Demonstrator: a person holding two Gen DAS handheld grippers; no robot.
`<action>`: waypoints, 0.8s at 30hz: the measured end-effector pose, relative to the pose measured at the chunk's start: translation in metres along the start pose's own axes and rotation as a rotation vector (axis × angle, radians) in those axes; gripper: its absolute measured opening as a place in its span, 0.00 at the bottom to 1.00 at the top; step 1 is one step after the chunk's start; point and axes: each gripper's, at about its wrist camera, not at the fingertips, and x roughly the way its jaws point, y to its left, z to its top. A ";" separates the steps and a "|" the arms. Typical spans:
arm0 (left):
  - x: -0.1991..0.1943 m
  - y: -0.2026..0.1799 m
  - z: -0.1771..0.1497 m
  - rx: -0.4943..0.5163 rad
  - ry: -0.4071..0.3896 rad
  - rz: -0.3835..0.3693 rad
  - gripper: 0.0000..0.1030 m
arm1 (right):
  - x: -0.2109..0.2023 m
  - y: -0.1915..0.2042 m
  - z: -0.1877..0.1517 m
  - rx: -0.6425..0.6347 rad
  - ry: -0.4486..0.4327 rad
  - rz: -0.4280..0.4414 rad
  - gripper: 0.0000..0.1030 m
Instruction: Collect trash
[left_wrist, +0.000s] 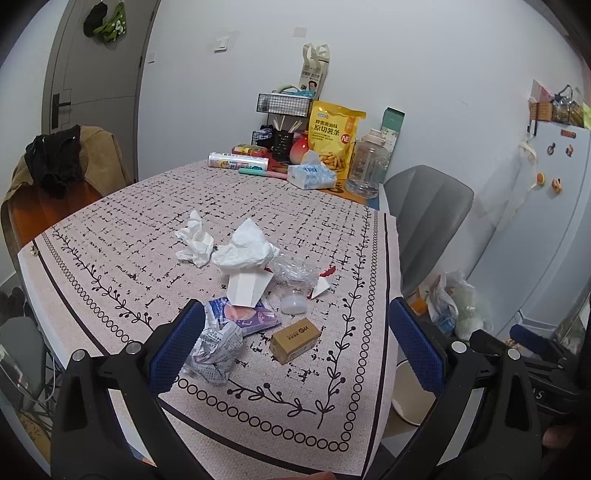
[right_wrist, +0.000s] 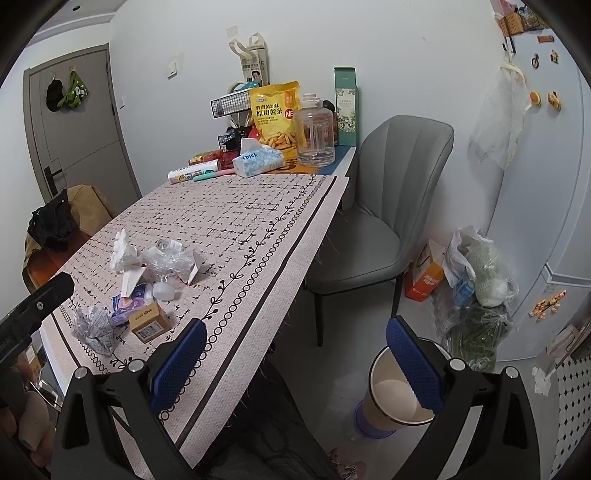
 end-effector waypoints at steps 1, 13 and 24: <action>0.000 0.003 0.000 -0.016 -0.004 -0.001 0.96 | 0.000 0.002 -0.001 -0.006 -0.004 0.008 0.93; 0.000 0.007 -0.001 -0.027 -0.042 0.055 0.96 | 0.002 0.005 -0.005 -0.015 -0.026 -0.009 0.93; -0.001 0.006 -0.002 -0.020 -0.037 0.055 0.96 | 0.002 0.005 -0.006 -0.014 -0.043 -0.020 0.93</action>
